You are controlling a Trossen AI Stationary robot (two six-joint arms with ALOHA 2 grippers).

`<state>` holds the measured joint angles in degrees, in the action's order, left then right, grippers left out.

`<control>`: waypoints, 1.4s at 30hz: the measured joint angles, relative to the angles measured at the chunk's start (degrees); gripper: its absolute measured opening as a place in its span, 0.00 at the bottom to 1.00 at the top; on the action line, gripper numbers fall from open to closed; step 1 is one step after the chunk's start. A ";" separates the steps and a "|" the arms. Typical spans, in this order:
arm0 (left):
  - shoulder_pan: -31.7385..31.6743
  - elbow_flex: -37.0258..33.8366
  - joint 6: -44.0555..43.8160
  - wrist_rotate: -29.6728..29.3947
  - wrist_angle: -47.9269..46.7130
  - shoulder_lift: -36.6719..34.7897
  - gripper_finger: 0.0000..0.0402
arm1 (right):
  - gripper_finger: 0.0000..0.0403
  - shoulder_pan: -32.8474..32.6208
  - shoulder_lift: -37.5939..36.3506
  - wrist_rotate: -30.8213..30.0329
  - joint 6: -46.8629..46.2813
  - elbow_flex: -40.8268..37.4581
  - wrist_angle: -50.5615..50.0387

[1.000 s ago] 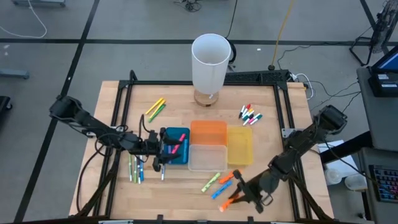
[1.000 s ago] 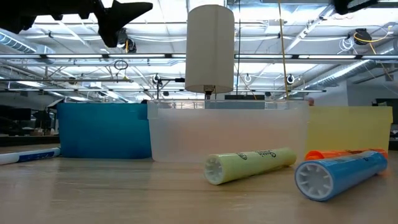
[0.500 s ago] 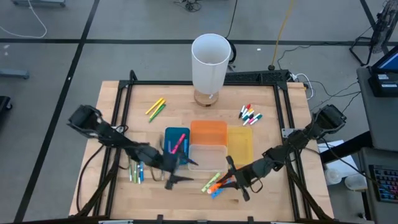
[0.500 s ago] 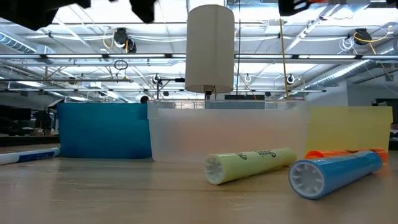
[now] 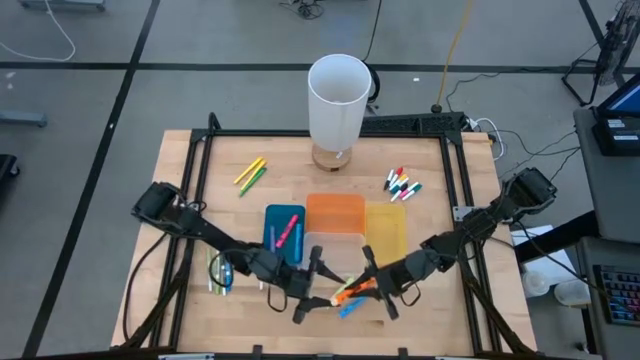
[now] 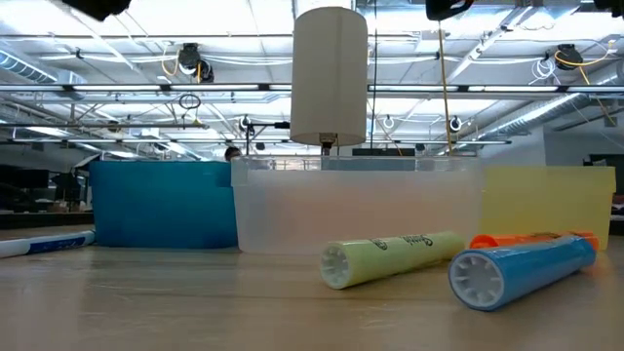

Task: Pick & Place Markers
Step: Put the large bottom orange highlighter pen into the blue bin

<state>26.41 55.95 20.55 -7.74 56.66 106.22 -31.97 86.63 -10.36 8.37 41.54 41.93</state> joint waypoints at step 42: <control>-1.72 5.44 4.55 7.48 -5.81 1.61 0.15 | 0.16 -0.79 -0.04 0.11 0.88 0.09 4.02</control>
<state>24.69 61.39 25.11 -0.26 50.85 107.83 -32.75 86.59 -10.25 9.25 41.64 45.95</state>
